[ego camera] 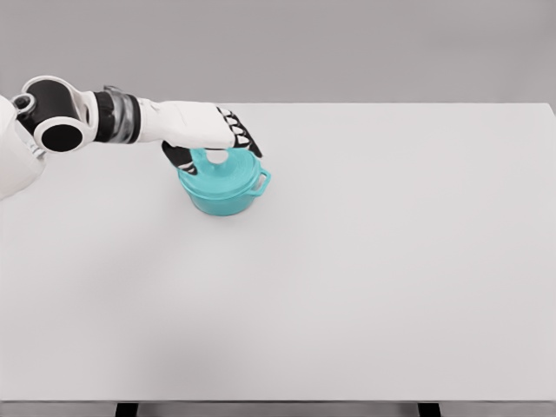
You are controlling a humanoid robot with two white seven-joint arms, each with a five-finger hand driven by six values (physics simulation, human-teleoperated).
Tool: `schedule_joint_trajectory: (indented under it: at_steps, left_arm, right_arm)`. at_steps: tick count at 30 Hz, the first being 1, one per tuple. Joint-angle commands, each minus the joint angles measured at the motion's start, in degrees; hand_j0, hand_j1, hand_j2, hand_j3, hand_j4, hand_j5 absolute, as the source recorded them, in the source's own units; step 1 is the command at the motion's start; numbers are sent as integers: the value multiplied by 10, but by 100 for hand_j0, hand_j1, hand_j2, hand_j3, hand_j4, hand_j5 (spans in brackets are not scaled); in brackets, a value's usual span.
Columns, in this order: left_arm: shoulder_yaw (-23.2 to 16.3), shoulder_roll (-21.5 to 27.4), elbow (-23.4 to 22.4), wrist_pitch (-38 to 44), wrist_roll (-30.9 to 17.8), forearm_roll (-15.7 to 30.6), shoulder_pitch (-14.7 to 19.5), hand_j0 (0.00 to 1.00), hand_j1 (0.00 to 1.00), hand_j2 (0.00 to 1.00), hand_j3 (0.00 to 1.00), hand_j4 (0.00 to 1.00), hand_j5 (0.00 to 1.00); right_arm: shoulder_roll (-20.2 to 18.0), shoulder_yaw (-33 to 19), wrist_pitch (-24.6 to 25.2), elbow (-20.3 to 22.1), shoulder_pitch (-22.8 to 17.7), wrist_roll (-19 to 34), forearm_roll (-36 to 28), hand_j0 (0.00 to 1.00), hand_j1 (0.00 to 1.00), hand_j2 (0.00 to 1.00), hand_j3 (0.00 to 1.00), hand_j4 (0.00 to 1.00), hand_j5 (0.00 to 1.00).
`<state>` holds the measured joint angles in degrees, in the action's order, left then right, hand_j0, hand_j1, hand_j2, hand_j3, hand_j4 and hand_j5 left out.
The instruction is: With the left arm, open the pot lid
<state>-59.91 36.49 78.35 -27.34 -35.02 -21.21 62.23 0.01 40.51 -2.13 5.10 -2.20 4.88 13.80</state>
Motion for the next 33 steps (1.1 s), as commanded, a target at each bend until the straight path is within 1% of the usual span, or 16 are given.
schedule_joint_trajectory:
  at_steps: [1,3,6,8,11,13,15,18,21,23,33]
  left_arm:
    - [1,0,-10,1,0,-5,0,93,93,93,93,93,93]
    - [0,0,-10,2,0,-5,0,92,92,92,92,92,92]
    - [0,-3,-10,1,0,-5,0,83,83,83,83,83,83]
    - [0,-3,-10,1,0,-5,0,80,80,80,80,80,80]
    - [-6,-5,-13,2,0,-6,-1,80,80,80,80,80,80]
    - [-9,-19,-32,0,0,-6,-1,80,80,80,80,80,80]
    - [-9,-20,-36,0,0,-20,-1,80,80,80,80,80,80]
    - [-9,-21,-38,0,0,-21,-1,80,80,80,80,80,80]
    - [-8,-28,-55,0,0,-26,-1,80,80,80,80,80,80]
    - [-8,-28,-58,1,0,-34,-1,80,80,80,80,80,80]
    - [-8,-34,-62,1,0,-35,-1,80,80,80,80,80,80]
  right_arm:
    - [0,0,0,0,0,0,0,100,100,100,100,100,100]
    - [0,0,-1,0,-1,0,0,100,100,100,100,100,100]
    - [0,0,0,0,-1,0,0,100,100,100,100,100,100]
    - [0,0,0,0,0,0,0,100,100,100,100,100,100]
    - [0,0,-1,0,0,0,0,100,100,100,100,100,100]
    - [0,0,0,0,-1,0,0,100,100,100,100,100,100]
    - [0,0,0,0,-1,0,0,100,100,100,100,100,100]
    - [0,0,-1,0,0,0,0,100,100,100,100,100,100]
    - [0,0,-1,0,-1,0,0,100,100,100,100,100,100]
    - [0,0,0,0,-1,0,0,100,100,100,100,100,100]
    - [0,0,0,0,0,0,0,100,100,100,100,100,100]
